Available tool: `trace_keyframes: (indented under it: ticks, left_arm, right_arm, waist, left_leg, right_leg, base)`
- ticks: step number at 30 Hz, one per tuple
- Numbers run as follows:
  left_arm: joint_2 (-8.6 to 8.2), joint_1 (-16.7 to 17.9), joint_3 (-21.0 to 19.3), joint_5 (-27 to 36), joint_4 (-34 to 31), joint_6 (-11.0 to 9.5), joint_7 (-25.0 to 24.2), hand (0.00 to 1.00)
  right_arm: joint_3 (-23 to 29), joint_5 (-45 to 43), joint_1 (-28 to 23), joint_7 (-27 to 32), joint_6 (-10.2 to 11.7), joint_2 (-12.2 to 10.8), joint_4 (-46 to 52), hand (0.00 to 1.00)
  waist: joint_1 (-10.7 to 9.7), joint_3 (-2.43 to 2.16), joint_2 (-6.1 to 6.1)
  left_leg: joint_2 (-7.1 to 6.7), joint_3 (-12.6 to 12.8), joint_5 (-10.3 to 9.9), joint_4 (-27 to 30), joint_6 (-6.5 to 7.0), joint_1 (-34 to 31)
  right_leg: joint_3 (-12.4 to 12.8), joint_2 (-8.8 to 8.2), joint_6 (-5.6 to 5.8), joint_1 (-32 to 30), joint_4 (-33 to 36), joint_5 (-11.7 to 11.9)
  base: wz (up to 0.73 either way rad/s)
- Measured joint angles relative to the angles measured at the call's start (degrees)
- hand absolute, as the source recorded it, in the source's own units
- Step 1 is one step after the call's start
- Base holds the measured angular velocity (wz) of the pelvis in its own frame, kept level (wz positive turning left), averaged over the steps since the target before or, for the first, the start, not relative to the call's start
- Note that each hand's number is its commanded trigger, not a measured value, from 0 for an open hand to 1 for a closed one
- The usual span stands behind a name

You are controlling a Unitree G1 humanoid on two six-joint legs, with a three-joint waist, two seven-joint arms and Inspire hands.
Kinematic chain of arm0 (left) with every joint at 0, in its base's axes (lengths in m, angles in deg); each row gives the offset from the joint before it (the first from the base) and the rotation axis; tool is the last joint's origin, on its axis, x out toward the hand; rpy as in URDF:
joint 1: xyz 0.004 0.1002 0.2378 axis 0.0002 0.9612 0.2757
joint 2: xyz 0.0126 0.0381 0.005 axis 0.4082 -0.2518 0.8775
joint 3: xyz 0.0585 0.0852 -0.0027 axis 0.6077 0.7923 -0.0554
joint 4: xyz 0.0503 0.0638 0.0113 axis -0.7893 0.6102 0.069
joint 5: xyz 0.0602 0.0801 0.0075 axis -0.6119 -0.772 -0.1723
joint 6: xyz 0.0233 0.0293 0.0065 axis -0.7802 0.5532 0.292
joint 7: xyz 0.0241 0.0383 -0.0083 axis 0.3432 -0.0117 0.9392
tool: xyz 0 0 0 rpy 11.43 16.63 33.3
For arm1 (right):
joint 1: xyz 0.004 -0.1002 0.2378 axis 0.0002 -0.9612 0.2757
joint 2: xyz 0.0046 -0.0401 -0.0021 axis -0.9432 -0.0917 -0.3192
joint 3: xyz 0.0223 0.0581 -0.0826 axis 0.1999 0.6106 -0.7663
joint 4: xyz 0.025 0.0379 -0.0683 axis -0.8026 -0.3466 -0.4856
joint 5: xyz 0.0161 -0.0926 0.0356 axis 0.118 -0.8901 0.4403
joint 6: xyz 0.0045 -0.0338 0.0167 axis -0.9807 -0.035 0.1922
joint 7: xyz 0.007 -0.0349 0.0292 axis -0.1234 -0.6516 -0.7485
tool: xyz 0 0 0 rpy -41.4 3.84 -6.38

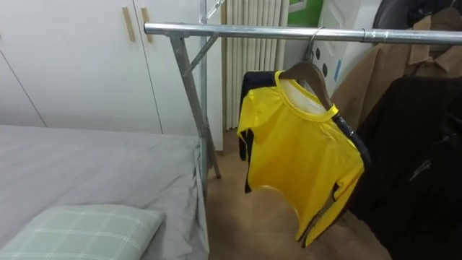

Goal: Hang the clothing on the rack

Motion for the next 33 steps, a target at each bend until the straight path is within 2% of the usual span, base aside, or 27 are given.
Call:
trace_keyframes:
  ticks: [3, 4, 15, 22, 33]
  left_arm:
    - [0.00, 0.0, -0.8, 0.0, 0.0, 0.0, -0.3, 0.00]
    - [0.00, -0.1, -0.9, -0.1, -0.1, 0.0, -0.4, 0.00]
    - [0.04, -1.2, -0.4, 0.6, -0.2, 0.2, 0.2, 0.00]
    - [0.13, -1.7, -0.4, 0.6, -0.2, 0.1, 0.2, 0.00]
    - [0.15, -1.6, -0.5, 0.4, -0.2, 0.1, -0.3, 0.00]
  right_arm:
    - [0.0, -0.5, 0.0, 0.0, -0.1, 0.0, 0.0, 0.00]
    - [0.0, -0.8, 0.0, 0.0, -0.1, 0.0, 0.0, 0.00]
    - [-1.2, -0.8, 0.7, -0.1, 0.0, 0.1, 0.1, 0.00]
    - [-1.2, -1.0, 1.5, -1.3, 0.6, -0.4, 0.1, 0.00]
    - [-1.1, -3.2, 1.4, -2.8, 1.2, -0.4, -0.1, 0.00]
  waist:
    - [0.4, -0.08, -0.15]
    - [0.6, -0.23, -0.42]
    - [1.0, -0.25, -0.79]
    - [1.1, 0.02, -0.87]
    - [1.1, 0.10, -0.64]
  left_leg:
    - [-0.01, 0.2, 0.0, -0.1, 0.01, 0.1]
    - [-0.03, 0.3, 0.0, -0.1, 0.01, 0.2]
    - [-0.07, 0.0, 0.0, -0.2, 0.01, -0.3]
    - [-0.20, -0.7, 0.0, 0.3, 0.04, -0.6]
    - [-0.12, -0.7, 0.0, 0.2, 0.03, -0.7]
  right_leg:
    - [0.0, 0.03, 0.00, -0.1, 0.0, 0.0]
    - [0.0, 0.03, 0.00, -0.1, 0.0, 0.0]
    - [0.0, -0.11, 0.00, 0.0, 0.0, 0.0]
    - [0.0, -0.05, 0.07, -0.3, -0.1, 0.0]
    - [0.0, -0.08, 0.06, -0.1, -0.1, 0.0]
  base:
    - [-0.04]
    - [0.00]
    - [0.01]
    - [0.03]
    - [0.00]
